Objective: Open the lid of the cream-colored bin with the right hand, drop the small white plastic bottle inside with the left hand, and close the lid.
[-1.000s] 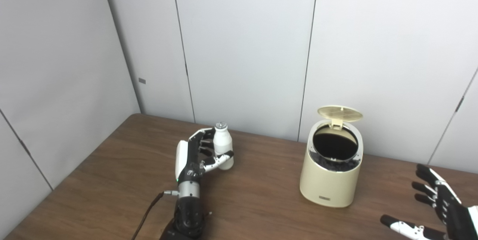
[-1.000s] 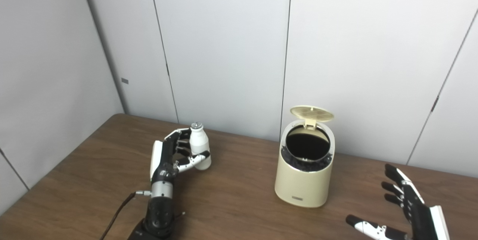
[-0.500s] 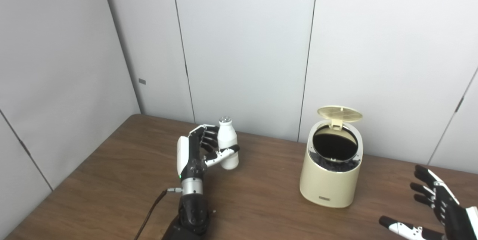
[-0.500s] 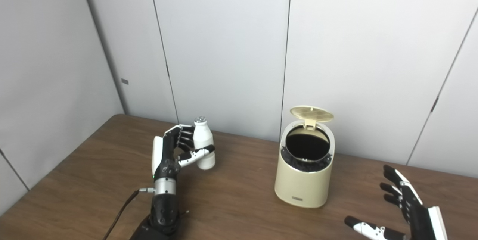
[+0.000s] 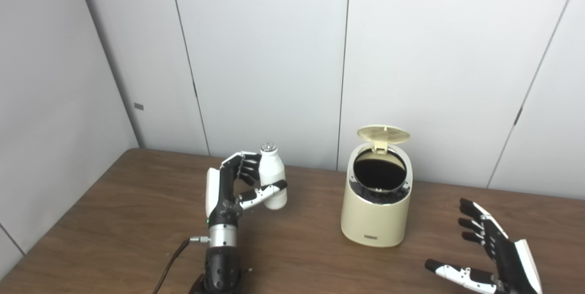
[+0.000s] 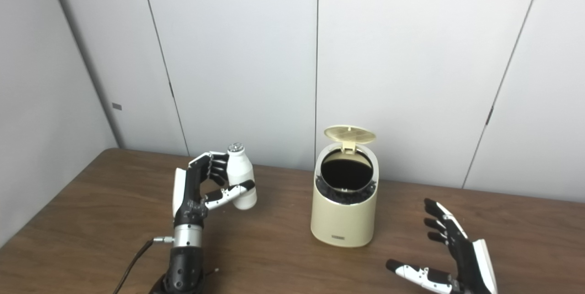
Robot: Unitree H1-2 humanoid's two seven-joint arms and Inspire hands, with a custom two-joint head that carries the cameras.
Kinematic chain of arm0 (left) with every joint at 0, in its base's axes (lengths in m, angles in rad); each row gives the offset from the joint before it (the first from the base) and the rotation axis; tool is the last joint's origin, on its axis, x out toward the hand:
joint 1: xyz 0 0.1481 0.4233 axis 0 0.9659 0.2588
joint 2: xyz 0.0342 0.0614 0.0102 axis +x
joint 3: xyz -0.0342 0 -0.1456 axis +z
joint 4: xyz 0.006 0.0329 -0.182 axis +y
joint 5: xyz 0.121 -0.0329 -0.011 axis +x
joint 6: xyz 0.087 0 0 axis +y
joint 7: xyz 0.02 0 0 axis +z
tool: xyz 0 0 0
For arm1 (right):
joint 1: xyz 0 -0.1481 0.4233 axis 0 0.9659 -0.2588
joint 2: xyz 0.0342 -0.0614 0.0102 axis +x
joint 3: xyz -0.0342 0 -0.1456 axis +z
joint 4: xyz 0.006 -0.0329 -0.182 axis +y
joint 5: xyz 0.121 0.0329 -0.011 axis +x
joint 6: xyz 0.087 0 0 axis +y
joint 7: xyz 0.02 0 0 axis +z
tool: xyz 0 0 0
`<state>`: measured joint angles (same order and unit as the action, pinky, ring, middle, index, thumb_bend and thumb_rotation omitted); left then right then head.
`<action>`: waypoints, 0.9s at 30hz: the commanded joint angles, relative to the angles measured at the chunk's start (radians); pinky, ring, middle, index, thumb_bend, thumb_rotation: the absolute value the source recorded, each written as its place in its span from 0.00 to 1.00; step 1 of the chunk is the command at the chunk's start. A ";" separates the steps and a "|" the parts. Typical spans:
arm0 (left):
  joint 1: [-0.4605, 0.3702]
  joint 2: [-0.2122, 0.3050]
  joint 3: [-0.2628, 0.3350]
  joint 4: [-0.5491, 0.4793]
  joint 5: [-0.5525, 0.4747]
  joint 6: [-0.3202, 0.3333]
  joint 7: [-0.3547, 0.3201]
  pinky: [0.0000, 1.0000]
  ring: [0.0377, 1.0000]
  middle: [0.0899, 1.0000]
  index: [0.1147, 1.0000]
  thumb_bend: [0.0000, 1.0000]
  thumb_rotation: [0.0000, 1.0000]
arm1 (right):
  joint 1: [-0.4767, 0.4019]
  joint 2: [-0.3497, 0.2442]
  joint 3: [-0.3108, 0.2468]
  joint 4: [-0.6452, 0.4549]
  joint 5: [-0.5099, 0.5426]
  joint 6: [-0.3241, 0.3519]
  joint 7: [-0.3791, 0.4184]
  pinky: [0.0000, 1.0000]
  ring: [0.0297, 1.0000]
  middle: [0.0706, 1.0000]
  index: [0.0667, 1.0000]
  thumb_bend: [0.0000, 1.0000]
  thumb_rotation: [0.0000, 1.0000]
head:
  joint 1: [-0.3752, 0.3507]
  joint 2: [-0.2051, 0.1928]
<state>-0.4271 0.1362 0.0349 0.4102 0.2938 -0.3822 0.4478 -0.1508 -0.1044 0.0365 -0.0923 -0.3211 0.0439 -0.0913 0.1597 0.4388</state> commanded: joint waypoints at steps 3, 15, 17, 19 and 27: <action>-0.065 -0.012 -0.008 -0.096 -0.019 -0.034 -0.046 0.36 0.40 0.43 0.45 0.50 0.00 | -0.043 0.009 0.004 0.018 -0.020 -0.081 -0.041 0.71 0.79 0.84 0.83 0.81 0.13 | -0.034 -0.009; -0.141 -0.079 -0.026 -0.131 -0.004 -0.055 -0.085 0.36 0.40 0.43 0.46 0.50 0.00 | -0.055 0.032 0.011 0.066 -0.029 -0.104 -0.063 0.75 0.79 0.84 0.82 0.82 0.13 | -0.068 -0.038; -0.152 -0.084 -0.029 -0.121 0.000 -0.063 -0.087 0.37 0.40 0.43 0.46 0.50 0.00 | -0.057 0.033 0.012 0.072 -0.030 -0.108 -0.067 0.75 0.79 0.84 0.82 0.82 0.13 | -0.071 -0.041; -0.165 -0.093 -0.033 -0.111 -0.008 -0.067 -0.095 0.37 0.40 0.43 0.45 0.50 0.00 | -0.059 0.034 0.014 0.078 -0.030 -0.114 -0.072 0.76 0.79 0.84 0.82 0.82 0.12 | -0.073 -0.043; -0.196 -0.119 -0.072 -0.059 -0.020 -0.087 -0.084 0.37 0.40 0.43 0.46 0.50 0.00 | -0.065 0.038 0.021 0.086 -0.034 -0.124 -0.087 0.75 0.79 0.84 0.83 0.82 0.16 | -0.085 -0.045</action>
<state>-0.5663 0.0193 -0.0312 0.3612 0.2707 -0.4285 0.3495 -0.1805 -0.0730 0.0542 0.0154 -0.3441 -0.0343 -0.1608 0.0752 0.3927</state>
